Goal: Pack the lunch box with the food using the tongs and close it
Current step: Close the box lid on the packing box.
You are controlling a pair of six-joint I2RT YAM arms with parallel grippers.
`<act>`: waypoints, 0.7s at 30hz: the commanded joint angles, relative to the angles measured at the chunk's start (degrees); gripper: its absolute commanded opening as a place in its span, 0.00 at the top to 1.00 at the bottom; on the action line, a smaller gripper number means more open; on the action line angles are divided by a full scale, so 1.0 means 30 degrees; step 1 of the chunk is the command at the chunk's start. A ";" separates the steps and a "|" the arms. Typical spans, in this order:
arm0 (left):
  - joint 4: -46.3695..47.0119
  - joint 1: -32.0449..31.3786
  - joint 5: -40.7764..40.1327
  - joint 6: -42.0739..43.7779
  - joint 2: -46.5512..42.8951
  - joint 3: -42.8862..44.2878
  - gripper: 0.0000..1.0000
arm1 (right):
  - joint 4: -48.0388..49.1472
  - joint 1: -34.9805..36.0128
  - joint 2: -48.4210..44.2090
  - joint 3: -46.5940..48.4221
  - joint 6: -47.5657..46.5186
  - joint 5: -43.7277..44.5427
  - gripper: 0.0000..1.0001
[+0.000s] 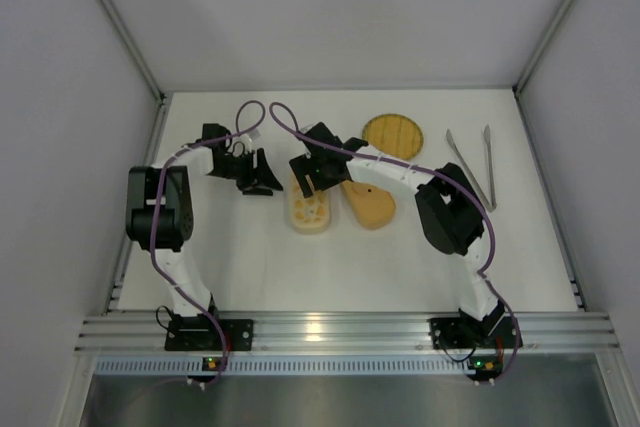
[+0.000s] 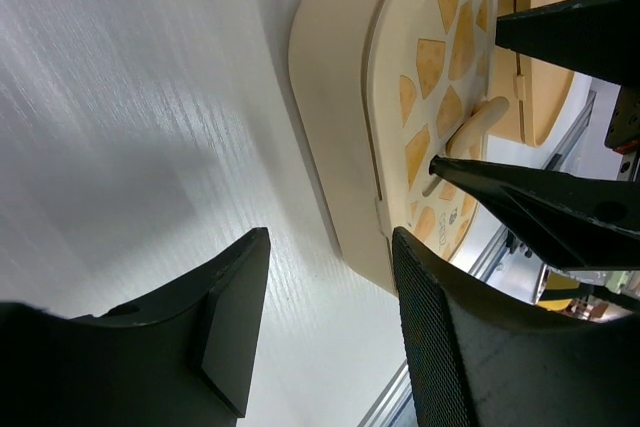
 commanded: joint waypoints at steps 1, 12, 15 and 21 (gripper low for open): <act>0.0012 0.0039 -0.0091 0.1251 -0.1432 -0.0252 0.43 | -0.0830 0.0091 0.0402 -0.0212 -0.0030 -0.0289 0.19; 0.0069 0.0039 -0.0180 0.1926 -0.2693 -0.1189 0.44 | -0.0976 -0.0348 -0.0770 0.0813 -0.0206 -0.0671 0.19; -0.0017 0.0625 0.0463 0.2684 -0.3016 -0.1366 0.43 | -0.1005 -0.0494 -0.1092 0.0930 -0.0381 -0.0583 0.19; -0.0982 0.0743 0.1489 0.4643 -0.3542 -0.1220 0.41 | -0.0772 -0.0875 -0.2029 0.1019 -0.0440 -0.1021 0.18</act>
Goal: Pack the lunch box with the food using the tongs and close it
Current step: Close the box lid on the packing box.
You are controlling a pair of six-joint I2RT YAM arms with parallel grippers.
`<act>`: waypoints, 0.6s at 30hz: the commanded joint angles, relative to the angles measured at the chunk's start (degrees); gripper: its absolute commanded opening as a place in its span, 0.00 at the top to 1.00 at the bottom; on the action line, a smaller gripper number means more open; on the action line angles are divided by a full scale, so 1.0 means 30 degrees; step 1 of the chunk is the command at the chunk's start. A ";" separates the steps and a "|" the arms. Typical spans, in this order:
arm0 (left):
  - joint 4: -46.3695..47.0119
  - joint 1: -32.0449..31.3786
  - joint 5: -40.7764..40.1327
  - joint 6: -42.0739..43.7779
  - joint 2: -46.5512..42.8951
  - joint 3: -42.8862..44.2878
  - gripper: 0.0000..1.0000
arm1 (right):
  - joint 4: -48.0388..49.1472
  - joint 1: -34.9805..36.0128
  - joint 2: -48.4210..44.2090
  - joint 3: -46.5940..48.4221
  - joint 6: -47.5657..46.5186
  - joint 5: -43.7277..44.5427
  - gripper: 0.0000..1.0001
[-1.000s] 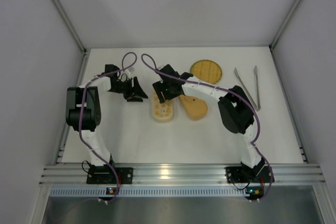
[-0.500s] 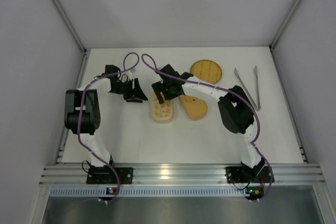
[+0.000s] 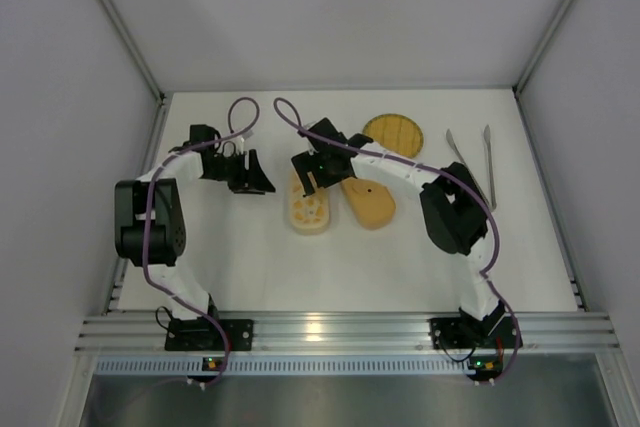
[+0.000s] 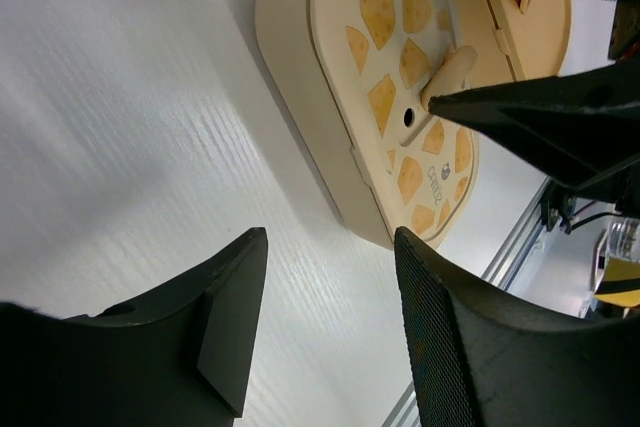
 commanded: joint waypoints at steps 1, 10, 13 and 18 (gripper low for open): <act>-0.0772 0.0050 0.1141 0.2325 -0.1190 0.0237 0.41 | -0.0371 -0.0468 -0.1920 0.0946 -0.0265 -0.0374 0.17; -0.5690 -0.0447 0.0646 1.0551 -0.1689 0.3778 0.39 | 0.1563 -0.2515 -0.5288 -0.0283 -0.0179 -0.4289 0.01; -0.7217 -0.1938 -0.0087 1.3571 -0.1630 0.5040 0.38 | 0.1769 -0.4389 -0.6432 -0.0958 -0.0206 -0.5906 0.01; -0.6695 -0.5219 -0.2753 1.6360 -0.2303 0.4898 0.02 | 0.1183 -0.7583 -0.7721 -0.1806 -0.0763 -0.8808 0.01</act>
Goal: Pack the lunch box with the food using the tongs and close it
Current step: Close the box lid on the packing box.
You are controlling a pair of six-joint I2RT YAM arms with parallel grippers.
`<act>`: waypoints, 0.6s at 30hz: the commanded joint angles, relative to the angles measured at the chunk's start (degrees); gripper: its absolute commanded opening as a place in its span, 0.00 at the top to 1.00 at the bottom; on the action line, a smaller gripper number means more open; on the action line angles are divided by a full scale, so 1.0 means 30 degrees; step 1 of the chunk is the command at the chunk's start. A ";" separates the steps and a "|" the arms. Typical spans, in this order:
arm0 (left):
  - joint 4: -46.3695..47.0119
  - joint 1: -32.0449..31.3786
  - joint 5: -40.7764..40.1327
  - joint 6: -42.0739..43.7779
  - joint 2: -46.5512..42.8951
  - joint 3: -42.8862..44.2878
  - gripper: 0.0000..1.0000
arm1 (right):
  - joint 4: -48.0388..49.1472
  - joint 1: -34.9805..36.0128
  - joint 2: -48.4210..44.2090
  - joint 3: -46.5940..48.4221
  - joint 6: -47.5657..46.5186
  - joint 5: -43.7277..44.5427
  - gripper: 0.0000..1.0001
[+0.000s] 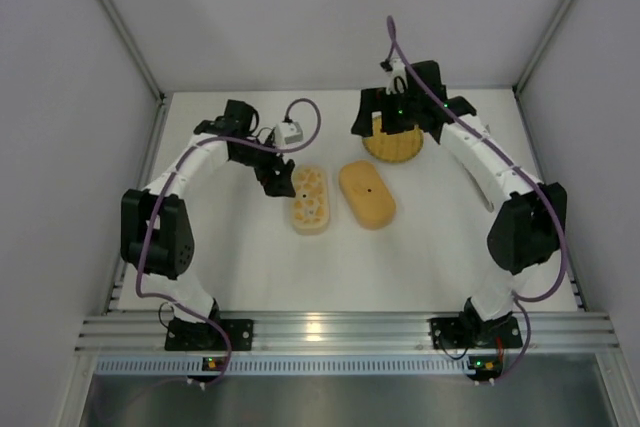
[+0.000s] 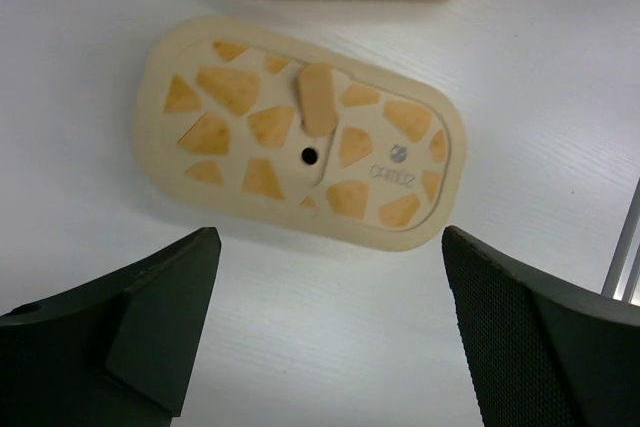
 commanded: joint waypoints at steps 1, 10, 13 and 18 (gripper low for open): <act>-0.0139 -0.1848 -0.1363 0.3452 -0.1080 -0.0050 0.02 | 0.0447 -0.1662 -0.1550 -0.1012 -0.0689 -0.2748 0.01; 0.0629 -0.4516 -0.3648 0.4125 0.1436 0.1179 0.02 | 0.0095 -0.4652 -0.3398 -0.3561 -0.1337 -0.2722 0.01; 0.1127 -0.4898 -0.4350 0.4301 0.1905 0.1149 0.03 | 0.0154 -0.5180 -0.3662 -0.4236 -0.1337 -0.2868 0.01; 0.1449 -0.5250 -0.5114 0.5033 0.2698 0.0682 0.04 | 0.0358 -0.5562 -0.3693 -0.4795 -0.1308 -0.2840 0.01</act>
